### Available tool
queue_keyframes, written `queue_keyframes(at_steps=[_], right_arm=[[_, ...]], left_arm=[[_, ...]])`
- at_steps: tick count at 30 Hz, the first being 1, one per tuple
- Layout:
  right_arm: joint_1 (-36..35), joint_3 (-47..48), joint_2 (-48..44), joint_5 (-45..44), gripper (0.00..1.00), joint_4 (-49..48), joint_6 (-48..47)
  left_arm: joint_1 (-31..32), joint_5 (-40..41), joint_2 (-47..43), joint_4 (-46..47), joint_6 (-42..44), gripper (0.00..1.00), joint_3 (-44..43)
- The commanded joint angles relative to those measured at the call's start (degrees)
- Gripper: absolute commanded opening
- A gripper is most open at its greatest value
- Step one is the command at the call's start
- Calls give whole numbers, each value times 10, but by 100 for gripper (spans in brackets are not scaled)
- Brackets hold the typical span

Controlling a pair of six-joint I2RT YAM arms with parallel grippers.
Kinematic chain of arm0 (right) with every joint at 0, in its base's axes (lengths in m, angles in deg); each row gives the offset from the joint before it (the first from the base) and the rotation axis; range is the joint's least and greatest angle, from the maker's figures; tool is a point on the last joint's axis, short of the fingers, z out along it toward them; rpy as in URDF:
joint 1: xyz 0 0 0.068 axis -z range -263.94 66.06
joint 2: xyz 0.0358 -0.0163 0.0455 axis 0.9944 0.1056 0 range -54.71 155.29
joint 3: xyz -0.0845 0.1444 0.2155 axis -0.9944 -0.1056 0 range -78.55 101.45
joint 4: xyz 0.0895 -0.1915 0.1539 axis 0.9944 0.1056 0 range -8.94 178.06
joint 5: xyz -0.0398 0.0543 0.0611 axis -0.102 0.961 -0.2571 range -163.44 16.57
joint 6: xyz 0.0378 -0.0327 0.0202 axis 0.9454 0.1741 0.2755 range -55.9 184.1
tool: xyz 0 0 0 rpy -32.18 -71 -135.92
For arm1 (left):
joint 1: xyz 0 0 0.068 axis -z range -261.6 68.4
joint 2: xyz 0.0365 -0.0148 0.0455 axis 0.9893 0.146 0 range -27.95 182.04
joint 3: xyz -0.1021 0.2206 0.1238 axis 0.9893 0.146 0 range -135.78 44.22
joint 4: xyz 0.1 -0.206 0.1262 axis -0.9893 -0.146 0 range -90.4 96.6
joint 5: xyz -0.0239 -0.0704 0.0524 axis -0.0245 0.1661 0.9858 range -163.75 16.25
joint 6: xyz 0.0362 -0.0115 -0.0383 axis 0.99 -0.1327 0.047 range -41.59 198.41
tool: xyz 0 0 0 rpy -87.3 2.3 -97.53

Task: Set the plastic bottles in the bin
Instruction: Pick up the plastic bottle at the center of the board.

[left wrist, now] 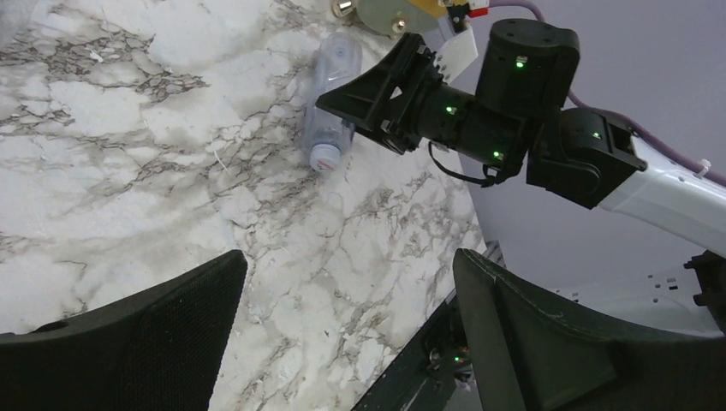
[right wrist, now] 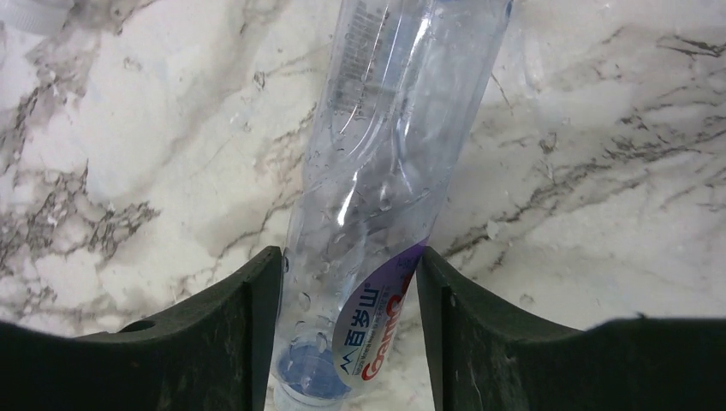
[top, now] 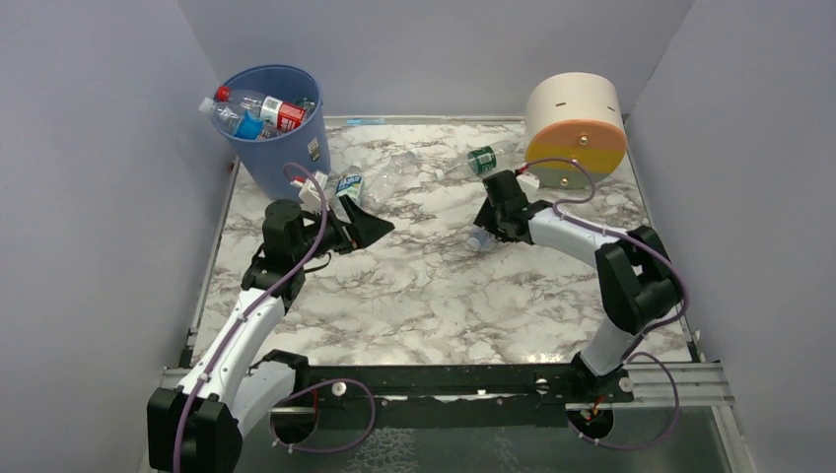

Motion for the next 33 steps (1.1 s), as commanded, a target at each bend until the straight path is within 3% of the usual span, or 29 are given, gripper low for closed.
queue_keyframes(at_steps=[1, 16, 23, 33], right_arm=[[-9, -41, -82, 38, 51, -20, -44], [-24, -79, -244, 208, 51, -34, -191], [-56, -65, -245, 276, 51, -53, -217], [-141, -7, -224, 277, 51, -48, -259]], left_arm=[[3, -42, 17, 6, -12, 97, -20], [3, -77, 61, 152, -169, 99, -4], [4, -74, 66, 168, -201, 99, -10], [7, -71, 76, 185, -214, 99, 2]])
